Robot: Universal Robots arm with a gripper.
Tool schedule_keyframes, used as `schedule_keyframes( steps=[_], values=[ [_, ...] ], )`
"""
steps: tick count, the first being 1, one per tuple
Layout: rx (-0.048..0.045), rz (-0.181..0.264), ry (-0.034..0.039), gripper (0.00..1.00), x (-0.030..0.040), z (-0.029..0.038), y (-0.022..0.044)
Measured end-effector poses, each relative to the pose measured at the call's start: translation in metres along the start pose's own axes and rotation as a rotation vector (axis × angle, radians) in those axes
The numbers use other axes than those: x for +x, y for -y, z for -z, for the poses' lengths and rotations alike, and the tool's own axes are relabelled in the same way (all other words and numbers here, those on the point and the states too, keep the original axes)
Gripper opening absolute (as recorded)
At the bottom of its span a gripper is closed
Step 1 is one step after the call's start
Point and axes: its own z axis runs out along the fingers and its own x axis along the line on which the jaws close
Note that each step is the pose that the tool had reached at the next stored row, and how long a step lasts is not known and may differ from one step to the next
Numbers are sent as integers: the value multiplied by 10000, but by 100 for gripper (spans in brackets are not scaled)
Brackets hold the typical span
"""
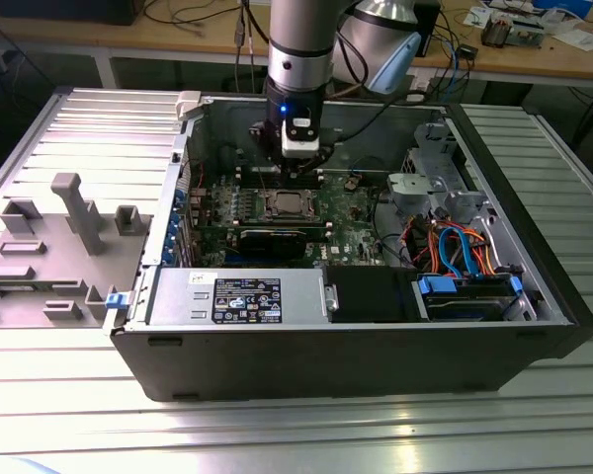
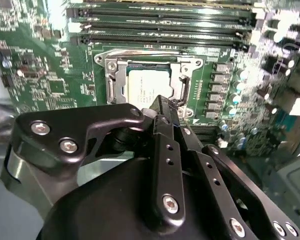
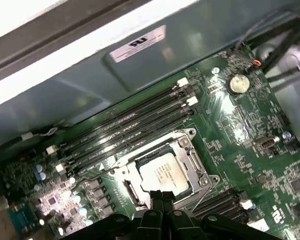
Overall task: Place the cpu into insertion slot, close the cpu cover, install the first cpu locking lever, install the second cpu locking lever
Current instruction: 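Install the first cpu locking lever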
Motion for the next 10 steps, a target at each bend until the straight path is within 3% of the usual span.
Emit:
schedule_keyframes(
  steps=[6, 10],
  values=[
    [39, 1498, 1, 11, 0, -9, 0],
    [55, 2171, 2, 11, 0, -10, 0]
  ],
)
